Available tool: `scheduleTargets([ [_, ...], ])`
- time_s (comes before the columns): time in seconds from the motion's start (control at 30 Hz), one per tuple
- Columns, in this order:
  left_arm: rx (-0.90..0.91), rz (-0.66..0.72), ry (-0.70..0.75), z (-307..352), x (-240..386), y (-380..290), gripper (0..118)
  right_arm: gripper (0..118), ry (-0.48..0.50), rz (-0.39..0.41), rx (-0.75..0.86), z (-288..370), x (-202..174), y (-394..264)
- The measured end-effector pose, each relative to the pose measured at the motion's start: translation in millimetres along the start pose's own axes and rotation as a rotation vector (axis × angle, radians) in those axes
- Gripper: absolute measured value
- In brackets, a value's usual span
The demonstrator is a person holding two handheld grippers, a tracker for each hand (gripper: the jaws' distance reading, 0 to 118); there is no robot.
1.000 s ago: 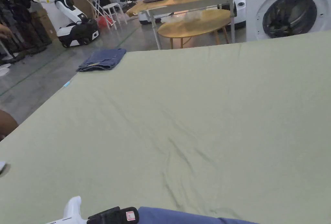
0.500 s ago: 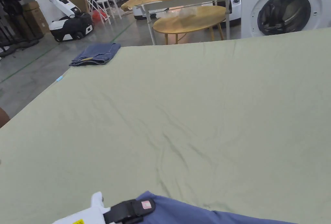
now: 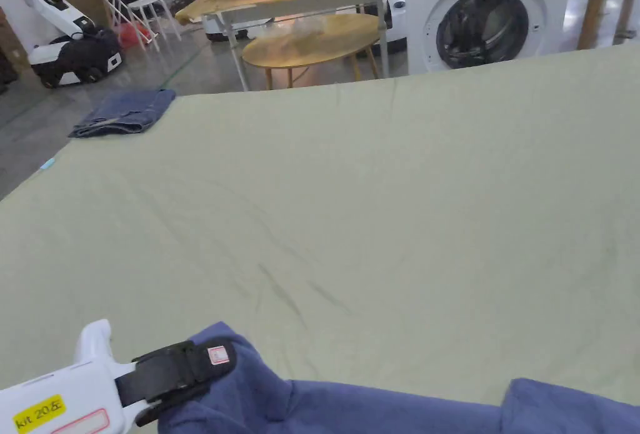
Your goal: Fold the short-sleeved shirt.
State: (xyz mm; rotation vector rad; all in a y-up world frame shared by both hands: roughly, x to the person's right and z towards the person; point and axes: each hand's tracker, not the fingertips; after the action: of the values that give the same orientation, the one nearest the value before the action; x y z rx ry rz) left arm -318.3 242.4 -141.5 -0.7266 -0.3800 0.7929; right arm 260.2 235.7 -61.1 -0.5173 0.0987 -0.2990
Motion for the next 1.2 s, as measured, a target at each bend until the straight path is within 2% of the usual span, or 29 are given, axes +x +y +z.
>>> scheduleTargets([
  [0.13, -0.156, -0.066, -0.072, -94, 38, -52, 6, 0, 0.011, 0.021, 0.007, 4, -9, 0],
  [0.2, -0.198, -0.064, -0.04, -135, 43, -67, 9, 0, 0.015, 0.021, 0.006, 7, -8, 0],
  [0.23, -0.222, -0.085, -0.026, -152, 46, -73, 17, 0, 0.01, 0.022, 0.01, 9, -10, -1],
  [0.3, -0.306, -0.171, 0.028, -176, 58, -85, 52, 0, -0.004, 0.019, 0.014, 11, -8, -2],
  [0.4, -0.337, -0.148, -0.178, -176, 71, -86, 52, 0, -0.019, 0.0, 0.023, 13, -2, -6],
  [0.43, -0.317, -0.139, -0.245, -171, 73, -83, 49, 0, -0.019, -0.012, 0.016, 12, 1, -6],
  [0.47, -0.304, -0.135, -0.28, -166, 73, -80, 37, 0, -0.024, -0.021, 0.014, 11, 3, -8],
  [0.5, -0.283, -0.137, -0.277, -161, 72, -76, 6, 0, -0.032, -0.032, 0.012, 11, 5, -10],
  [0.53, -0.266, -0.148, -0.23, -159, 65, -71, 0, 0, -0.033, -0.042, 0.008, 10, 8, -11],
  [0.63, -0.27, -0.228, -0.053, -168, 55, -75, 0, 0, -0.028, -0.087, 0.005, 11, 15, -15],
  [0.73, -0.401, -0.208, -0.081, -195, 50, -100, 0, 0, -0.039, -0.106, 0.003, 11, 18, -18],
  [0.83, -0.51, -0.254, -0.026, -221, 51, -136, 0, 0, -0.042, -0.116, -0.008, 11, 18, -20],
  [0.9, -0.496, -0.268, -0.024, -223, 51, -145, 0, 0, -0.039, -0.114, -0.013, 11, 18, -22],
  [0.97, -0.461, -0.18, -0.025, -213, 59, -133, 0, 0, -0.04, -0.103, -0.024, 9, 17, -23],
  [1.03, -0.41, -0.173, -0.061, -193, 61, -118, 42, 0, -0.042, -0.095, -0.029, 7, 17, -24],
  [1.07, -0.359, -0.189, -0.077, -175, 58, -104, 59, 0, -0.039, -0.095, -0.035, 6, 18, -23],
  [1.1, -0.317, -0.192, -0.096, -156, 56, -93, 65, 0, -0.036, -0.095, -0.039, 5, 19, -23],
  [1.2, -0.242, -0.144, -0.103, -106, 28, -56, 66, 0, -0.037, -0.089, -0.048, 4, 19, -24],
])
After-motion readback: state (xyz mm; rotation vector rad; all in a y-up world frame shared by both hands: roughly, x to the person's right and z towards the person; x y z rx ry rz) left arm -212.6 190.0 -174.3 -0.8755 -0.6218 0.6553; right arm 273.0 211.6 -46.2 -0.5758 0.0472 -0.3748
